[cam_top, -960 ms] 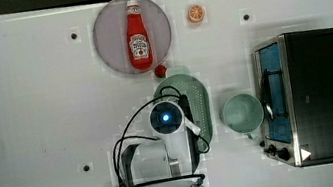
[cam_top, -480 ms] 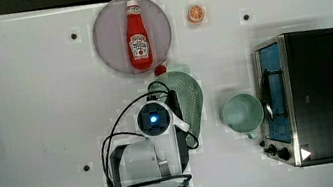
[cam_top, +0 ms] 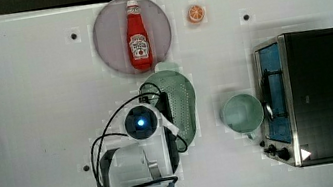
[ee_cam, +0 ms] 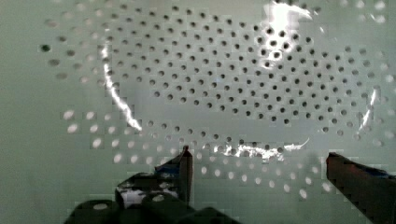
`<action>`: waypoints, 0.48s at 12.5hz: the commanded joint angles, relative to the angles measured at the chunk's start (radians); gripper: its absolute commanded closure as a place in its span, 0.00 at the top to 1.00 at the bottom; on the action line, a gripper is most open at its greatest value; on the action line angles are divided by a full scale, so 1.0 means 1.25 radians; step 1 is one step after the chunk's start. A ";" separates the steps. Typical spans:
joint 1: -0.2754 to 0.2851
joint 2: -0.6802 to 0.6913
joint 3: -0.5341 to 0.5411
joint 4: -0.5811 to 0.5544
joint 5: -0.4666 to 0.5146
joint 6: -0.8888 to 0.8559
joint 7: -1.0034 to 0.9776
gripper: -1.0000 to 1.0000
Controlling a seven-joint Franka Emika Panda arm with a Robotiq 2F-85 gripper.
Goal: Drag strainer right to left.
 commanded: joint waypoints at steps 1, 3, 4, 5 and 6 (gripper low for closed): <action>0.063 0.013 0.016 0.040 -0.006 -0.005 0.137 1.00; 0.093 0.018 0.019 0.050 -0.006 -0.006 0.171 1.00; 0.108 0.019 0.020 0.053 -0.006 -0.006 0.180 1.00; 0.122 0.021 0.020 0.056 -0.005 -0.009 0.183 1.00; 0.135 0.024 0.020 0.060 -0.003 -0.009 0.186 1.00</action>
